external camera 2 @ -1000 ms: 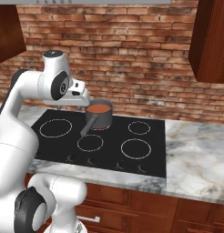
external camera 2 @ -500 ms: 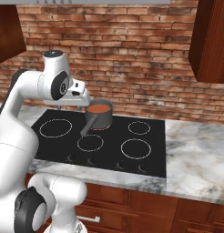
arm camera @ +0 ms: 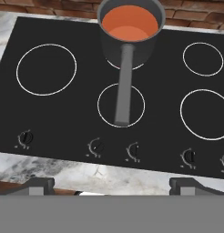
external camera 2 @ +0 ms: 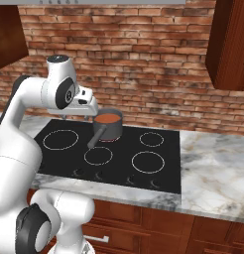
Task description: Wait until the marinara sauce is simmered to a deep red color and then turn off the stove.
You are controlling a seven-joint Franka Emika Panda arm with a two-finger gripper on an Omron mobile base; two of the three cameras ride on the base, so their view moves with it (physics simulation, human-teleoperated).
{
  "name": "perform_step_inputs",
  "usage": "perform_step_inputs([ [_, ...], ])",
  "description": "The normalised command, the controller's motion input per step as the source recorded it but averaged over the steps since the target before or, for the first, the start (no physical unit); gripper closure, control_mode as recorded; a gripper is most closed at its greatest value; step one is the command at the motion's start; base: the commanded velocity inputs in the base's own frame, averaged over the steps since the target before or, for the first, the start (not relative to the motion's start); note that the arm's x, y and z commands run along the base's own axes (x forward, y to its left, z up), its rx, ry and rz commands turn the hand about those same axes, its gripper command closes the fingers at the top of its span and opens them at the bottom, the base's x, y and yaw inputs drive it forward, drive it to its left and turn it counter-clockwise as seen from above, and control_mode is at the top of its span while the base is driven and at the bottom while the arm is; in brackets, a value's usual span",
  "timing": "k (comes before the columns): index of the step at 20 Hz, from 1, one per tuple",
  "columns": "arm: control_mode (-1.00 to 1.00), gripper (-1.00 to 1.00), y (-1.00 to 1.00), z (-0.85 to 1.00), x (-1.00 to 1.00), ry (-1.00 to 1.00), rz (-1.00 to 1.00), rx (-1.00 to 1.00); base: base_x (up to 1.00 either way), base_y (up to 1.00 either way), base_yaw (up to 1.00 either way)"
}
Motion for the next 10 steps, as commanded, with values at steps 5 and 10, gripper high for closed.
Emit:
perform_step_inputs([
  [5,-1.00,-1.00,0.00,0.00,0.00,0.00,0.00,0.00,0.00,0.00,0.00],
  [10,-1.00,-1.00,0.00,0.00,0.00,0.00,0.00,0.00,0.00,0.00,0.00],
])
